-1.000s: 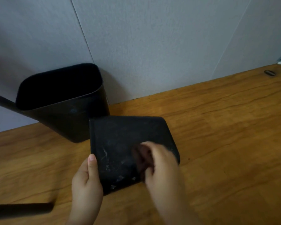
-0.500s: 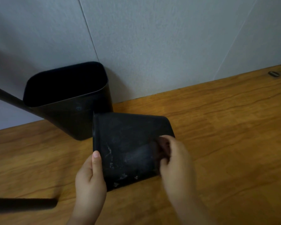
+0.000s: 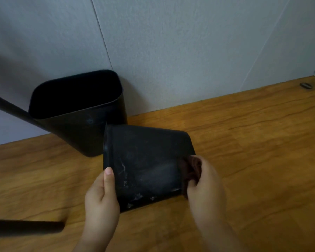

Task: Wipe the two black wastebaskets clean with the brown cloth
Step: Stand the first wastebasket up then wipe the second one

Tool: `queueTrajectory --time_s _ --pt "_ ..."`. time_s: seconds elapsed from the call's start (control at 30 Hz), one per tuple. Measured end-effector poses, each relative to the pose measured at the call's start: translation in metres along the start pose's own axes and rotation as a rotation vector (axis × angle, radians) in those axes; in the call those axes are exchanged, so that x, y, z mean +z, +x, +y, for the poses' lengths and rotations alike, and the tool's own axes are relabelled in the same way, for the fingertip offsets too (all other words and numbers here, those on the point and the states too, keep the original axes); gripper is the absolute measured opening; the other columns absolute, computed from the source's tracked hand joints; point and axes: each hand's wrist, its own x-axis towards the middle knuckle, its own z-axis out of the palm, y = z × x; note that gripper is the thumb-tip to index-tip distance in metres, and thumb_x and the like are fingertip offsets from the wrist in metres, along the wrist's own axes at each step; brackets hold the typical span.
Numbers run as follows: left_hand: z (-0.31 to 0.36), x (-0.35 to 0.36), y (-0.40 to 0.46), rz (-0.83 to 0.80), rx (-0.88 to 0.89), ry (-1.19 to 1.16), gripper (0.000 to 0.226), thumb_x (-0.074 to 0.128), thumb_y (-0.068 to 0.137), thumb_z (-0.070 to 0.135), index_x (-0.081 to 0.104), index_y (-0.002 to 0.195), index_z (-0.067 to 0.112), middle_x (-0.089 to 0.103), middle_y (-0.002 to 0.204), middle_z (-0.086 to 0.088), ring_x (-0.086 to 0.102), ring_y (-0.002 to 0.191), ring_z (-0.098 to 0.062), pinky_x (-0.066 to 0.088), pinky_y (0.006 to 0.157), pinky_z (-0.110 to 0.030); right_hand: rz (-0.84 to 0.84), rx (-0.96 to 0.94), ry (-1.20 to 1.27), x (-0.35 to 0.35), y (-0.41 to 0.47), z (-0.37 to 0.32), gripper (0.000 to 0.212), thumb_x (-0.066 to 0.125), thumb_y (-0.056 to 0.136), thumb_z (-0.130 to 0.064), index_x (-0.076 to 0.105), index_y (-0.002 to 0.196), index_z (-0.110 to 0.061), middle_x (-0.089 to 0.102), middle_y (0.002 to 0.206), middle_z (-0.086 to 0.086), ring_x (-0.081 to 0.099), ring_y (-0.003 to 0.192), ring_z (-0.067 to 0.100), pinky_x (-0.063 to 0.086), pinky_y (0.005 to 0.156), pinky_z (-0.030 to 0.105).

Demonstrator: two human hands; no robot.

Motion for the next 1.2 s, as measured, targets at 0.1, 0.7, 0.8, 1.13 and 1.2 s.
queueTrajectory --time_s 0.1,0.7,0.8,1.13,1.2 --pt "0.000 0.003 0.002 -0.012 0.042 0.022 0.046 0.032 0.099 0.040 0.065 0.080 0.012 0.066 0.079 -0.010 0.062 0.074 -0.015 0.042 0.062 -0.024 -0.047 -0.123 -0.051 0.003 -0.017 -0.014 0.061 0.066 0.083 -0.015 0.041 0.132 -0.042 0.044 0.132 -0.020 0.041 0.125 0.003 0.038 0.108 0.026" --pt "-0.018 -0.003 0.005 -0.021 0.031 -0.051 0.064 0.021 0.094 0.055 0.067 0.075 0.014 0.070 0.070 -0.007 0.068 0.068 -0.018 0.051 0.062 -0.030 -0.371 -0.404 0.011 0.010 -0.044 -0.075 0.056 0.056 0.092 -0.023 0.031 0.137 -0.046 0.038 0.136 -0.024 0.032 0.127 -0.002 0.027 0.101 0.015" --pt "-0.014 -0.003 0.000 0.014 0.031 -0.029 0.060 0.022 0.093 0.054 0.066 0.078 0.016 0.068 0.072 -0.005 0.066 0.069 -0.007 0.046 0.055 -0.011 -0.233 -0.336 -0.048 0.016 -0.016 -0.074 0.056 0.057 0.092 -0.022 0.035 0.140 -0.039 0.044 0.136 -0.017 0.040 0.127 0.005 0.036 0.102 0.021" --pt "-0.012 -0.003 0.004 0.003 0.081 -0.025 0.065 0.022 0.091 0.055 0.063 0.070 0.009 0.066 0.067 -0.008 0.064 0.062 -0.011 0.050 0.058 -0.021 -0.321 -0.458 -0.015 0.010 -0.027 -0.067 0.050 0.061 0.088 -0.022 0.042 0.130 -0.043 0.048 0.126 -0.021 0.041 0.120 0.001 0.037 0.105 0.024" --pt "-0.011 -0.003 0.001 0.008 0.097 -0.036 0.061 0.023 0.092 0.051 0.064 0.071 0.011 0.066 0.067 -0.005 0.063 0.065 -0.004 0.045 0.054 -0.008 -0.237 -0.366 -0.057 0.013 -0.011 -0.058 0.052 0.061 0.088 -0.022 0.043 0.133 -0.039 0.049 0.128 -0.019 0.044 0.122 0.004 0.039 0.105 0.026"
